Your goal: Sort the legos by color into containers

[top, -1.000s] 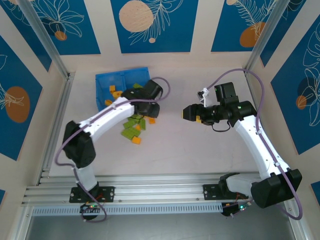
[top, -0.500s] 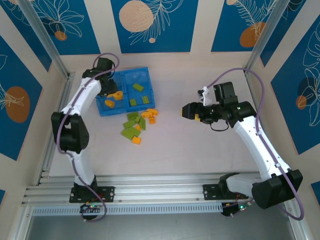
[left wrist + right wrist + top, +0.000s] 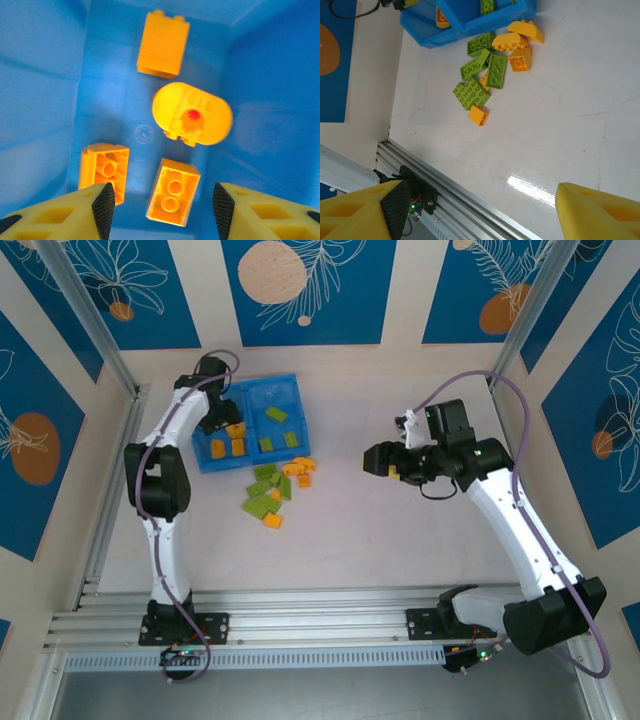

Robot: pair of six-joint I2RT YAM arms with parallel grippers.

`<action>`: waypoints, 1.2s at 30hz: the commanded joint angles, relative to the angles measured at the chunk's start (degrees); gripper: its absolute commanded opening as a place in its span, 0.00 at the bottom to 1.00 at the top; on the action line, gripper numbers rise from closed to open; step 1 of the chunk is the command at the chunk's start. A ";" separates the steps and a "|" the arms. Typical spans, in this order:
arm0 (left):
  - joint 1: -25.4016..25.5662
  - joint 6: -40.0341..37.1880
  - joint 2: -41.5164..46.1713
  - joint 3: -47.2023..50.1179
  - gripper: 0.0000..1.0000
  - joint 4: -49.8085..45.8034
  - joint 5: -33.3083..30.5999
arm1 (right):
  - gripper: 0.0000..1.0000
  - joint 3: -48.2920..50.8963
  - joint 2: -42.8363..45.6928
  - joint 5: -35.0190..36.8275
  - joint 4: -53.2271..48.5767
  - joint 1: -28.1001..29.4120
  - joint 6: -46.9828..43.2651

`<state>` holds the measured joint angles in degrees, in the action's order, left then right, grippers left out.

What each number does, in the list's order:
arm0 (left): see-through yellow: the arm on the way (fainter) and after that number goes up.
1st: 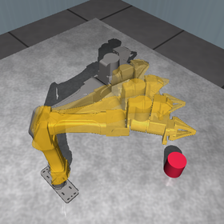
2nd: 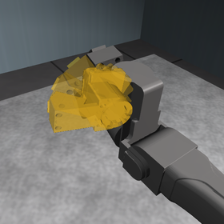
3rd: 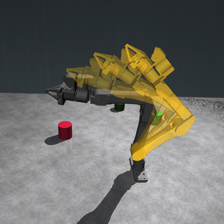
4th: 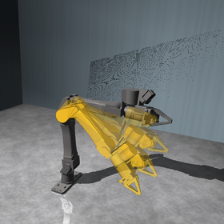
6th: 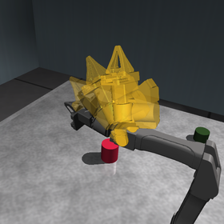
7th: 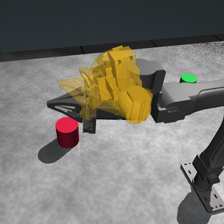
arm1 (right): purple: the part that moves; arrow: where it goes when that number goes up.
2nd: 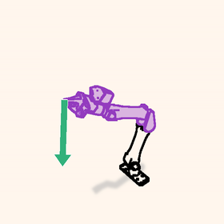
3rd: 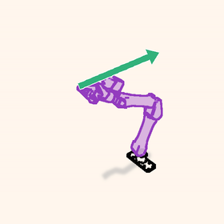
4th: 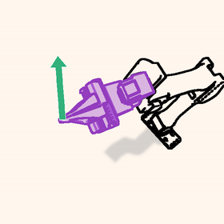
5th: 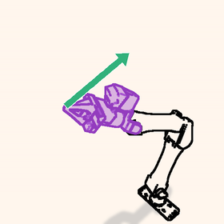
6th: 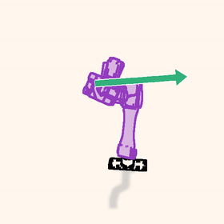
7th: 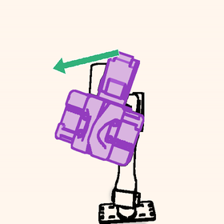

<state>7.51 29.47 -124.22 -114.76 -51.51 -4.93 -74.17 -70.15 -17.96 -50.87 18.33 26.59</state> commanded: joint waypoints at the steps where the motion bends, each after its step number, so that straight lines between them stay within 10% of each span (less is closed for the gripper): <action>1: 0.43 -0.42 10.93 1.83 0.57 0.41 3.63 | 0.78 -2.13 -2.66 0.83 0.00 2.94 0.24; 15: 15.16 -15.83 41.01 18.08 0.58 -2.92 0.00 | 0.76 -14.78 -34.72 13.00 11.50 21.40 11.64; 32: 15.66 -26.76 50.65 30.78 0.66 -3.91 7.37 | 0.62 -38.56 -64.53 24.81 4.13 26.35 18.42; 36: 16.64 -24.43 52.61 32.81 0.67 -2.10 8.68 | 0.44 -38.41 -65.61 29.04 1.38 27.79 20.63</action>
<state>23.18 4.56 -73.54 -83.02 -55.16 1.45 -111.53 -134.52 6.11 -45.12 44.86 44.93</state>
